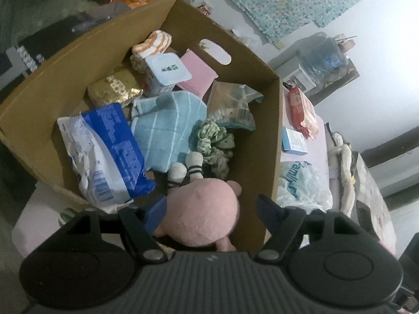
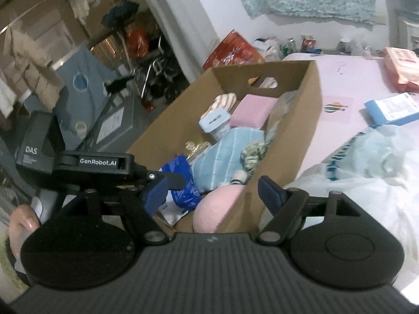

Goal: Organize soft objects
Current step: 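Open both tools to drop the pig into the box, then move the left tool to the blue-and-white medicine box on the table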

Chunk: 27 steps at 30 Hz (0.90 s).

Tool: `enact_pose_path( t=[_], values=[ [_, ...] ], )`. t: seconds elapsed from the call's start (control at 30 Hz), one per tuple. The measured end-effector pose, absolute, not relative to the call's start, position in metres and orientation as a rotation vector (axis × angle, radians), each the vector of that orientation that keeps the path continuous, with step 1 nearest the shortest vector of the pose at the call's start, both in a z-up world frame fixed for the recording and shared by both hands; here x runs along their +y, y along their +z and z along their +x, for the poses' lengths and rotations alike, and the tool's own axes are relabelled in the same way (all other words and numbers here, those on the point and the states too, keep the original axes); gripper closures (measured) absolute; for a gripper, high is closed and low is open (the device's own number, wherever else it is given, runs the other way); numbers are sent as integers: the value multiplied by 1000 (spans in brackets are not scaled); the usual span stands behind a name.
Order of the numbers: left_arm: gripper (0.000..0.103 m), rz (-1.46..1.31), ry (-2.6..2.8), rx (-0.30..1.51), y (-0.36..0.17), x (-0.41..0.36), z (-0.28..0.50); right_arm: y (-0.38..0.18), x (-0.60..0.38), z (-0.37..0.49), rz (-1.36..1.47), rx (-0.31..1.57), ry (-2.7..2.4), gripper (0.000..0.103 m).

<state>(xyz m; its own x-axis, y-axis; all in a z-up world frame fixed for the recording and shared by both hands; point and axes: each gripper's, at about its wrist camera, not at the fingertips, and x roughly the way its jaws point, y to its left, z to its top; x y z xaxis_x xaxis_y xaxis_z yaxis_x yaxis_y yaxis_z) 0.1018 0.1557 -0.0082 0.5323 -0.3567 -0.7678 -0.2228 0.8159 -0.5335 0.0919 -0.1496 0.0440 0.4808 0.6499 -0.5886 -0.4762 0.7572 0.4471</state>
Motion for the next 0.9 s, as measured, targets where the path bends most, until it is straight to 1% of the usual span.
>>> enact_pose_path(
  t=[0.27, 0.53, 0.9],
  values=[
    [16, -514, -95, 989, 10, 131, 107, 27, -191, 78, 339, 808, 661, 20],
    [12, -333, -146, 958, 32, 82, 119, 10, -241, 68, 483, 778, 588, 18],
    [11, -185, -249, 959, 45, 7, 146, -12, -318, 56, 639, 728, 460, 18]
  ],
)
